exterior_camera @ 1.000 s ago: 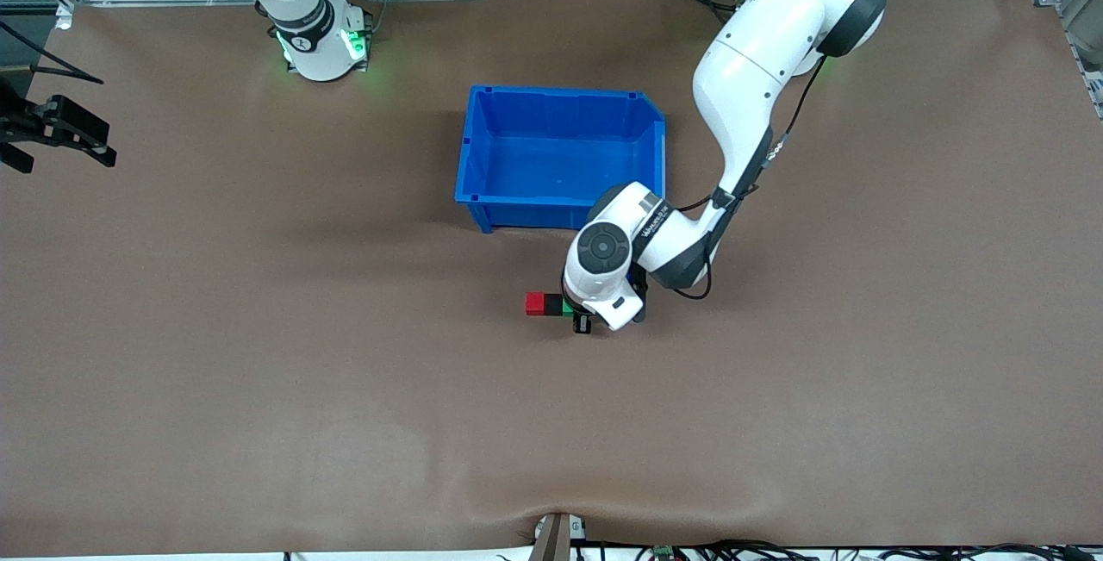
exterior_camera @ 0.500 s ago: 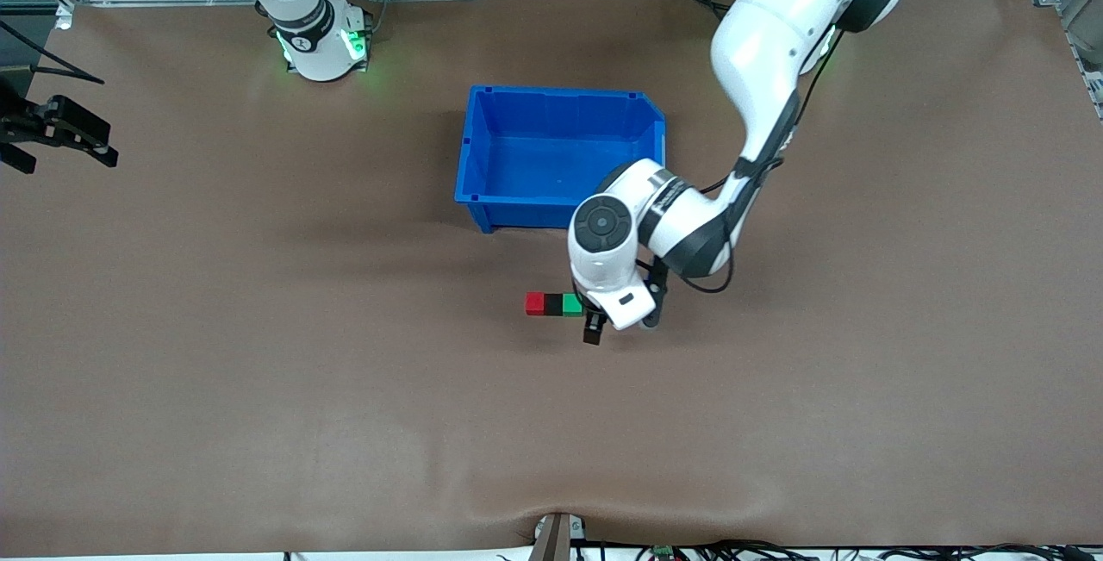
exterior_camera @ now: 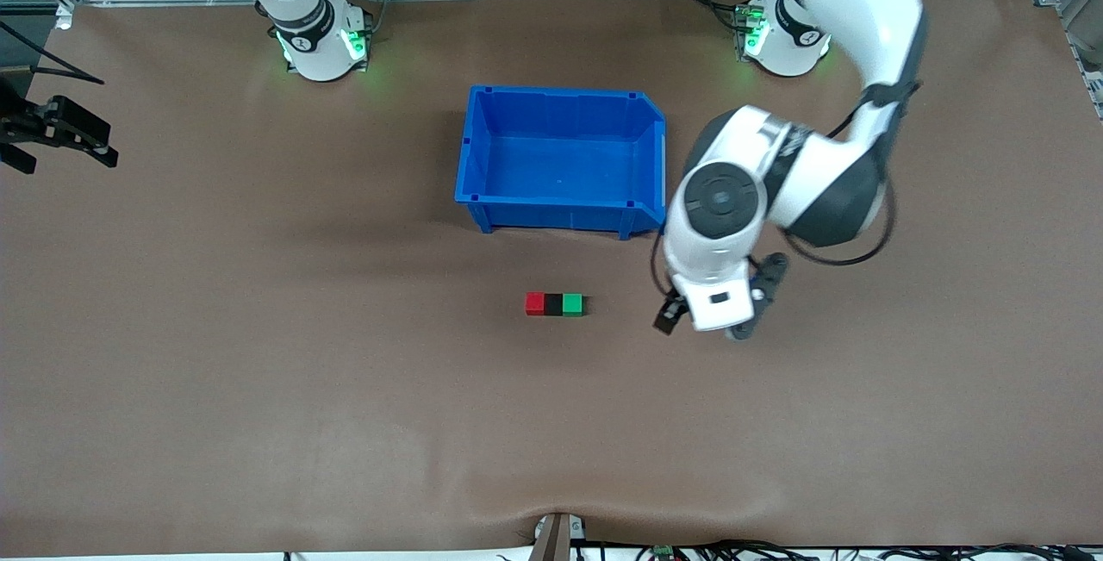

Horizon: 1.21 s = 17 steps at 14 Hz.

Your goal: Attach green and red cubes to black cube

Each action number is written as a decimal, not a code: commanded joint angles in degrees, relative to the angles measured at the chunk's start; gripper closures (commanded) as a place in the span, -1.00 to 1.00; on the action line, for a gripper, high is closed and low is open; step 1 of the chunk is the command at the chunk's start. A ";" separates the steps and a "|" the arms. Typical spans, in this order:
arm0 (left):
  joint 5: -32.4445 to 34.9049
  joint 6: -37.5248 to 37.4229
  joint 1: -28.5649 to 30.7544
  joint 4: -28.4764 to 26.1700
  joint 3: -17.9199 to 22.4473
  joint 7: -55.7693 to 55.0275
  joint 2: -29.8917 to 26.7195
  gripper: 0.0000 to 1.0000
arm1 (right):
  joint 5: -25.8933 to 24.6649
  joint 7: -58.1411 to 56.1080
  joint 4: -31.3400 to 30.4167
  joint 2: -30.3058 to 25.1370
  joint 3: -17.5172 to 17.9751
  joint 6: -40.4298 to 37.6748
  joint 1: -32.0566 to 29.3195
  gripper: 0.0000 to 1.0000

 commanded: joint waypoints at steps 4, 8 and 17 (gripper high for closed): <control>-1.47 -13.70 8.13 -2.82 -0.40 33.13 -10.53 -1.00 | 1.00 0.30 1.37 0.63 0.35 -0.88 -0.75 -1.00; -1.55 -17.31 12.79 -6.32 -0.40 45.37 -17.55 -1.00 | 1.00 0.39 1.37 0.63 0.35 -0.97 -0.75 -1.00; -3.04 -7.14 19.65 -31.01 -0.05 66.57 -40.49 -1.00 | 1.00 0.39 1.20 0.63 0.35 -1.14 -0.75 -1.00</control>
